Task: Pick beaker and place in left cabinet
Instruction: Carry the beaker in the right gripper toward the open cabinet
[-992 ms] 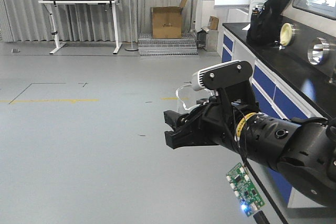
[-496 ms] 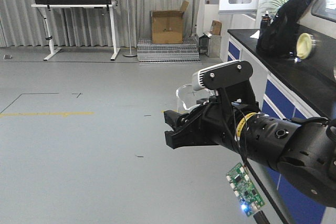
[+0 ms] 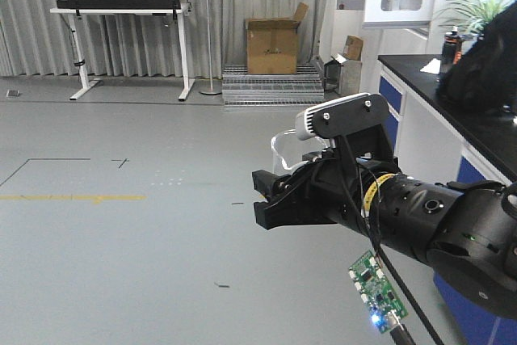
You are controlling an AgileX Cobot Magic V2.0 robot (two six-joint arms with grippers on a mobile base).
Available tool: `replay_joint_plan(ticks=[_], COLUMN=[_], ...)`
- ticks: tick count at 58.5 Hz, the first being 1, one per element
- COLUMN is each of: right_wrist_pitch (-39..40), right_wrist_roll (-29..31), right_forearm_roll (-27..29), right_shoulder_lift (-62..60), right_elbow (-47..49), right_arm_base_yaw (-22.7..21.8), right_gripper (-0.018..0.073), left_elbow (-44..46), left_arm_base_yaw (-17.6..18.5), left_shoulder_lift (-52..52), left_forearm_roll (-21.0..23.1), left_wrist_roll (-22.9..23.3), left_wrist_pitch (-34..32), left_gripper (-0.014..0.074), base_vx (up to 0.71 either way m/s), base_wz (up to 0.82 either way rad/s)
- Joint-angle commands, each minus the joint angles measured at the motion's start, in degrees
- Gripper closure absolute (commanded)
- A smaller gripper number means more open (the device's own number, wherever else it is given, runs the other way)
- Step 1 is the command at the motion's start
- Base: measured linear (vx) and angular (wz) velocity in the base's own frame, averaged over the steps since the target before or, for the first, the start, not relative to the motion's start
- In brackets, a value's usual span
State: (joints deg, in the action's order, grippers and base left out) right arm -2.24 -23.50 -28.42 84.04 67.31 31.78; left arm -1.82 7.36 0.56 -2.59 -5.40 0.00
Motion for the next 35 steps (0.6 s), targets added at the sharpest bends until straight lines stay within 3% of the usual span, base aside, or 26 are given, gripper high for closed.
replay_joint_plan(ticks=[1,35], right_wrist_pitch=[4.28,4.29], right_wrist_roll=[-0.07,-0.07], right_forearm_roll=[-0.32,-0.32], right_shoulder_lift=[-2.16,-2.16], right_elbow=[1.9,1.9], right_arm_base_yaw=[-0.23,-0.23], right_gripper=[0.0568,0.0568], left_elbow=[-0.9,-0.9], left_arm_base_yaw=[0.03,0.03], left_shoulder_lift=[1.06,1.06], left_forearm_roll=[0.18,0.18], left_wrist_roll=[0.15,0.15], left_wrist_pitch=[-4.28,-4.28], left_gripper=[0.0595,0.0595], base_vx=[0.64,0.68], base_wz=[0.09,0.04])
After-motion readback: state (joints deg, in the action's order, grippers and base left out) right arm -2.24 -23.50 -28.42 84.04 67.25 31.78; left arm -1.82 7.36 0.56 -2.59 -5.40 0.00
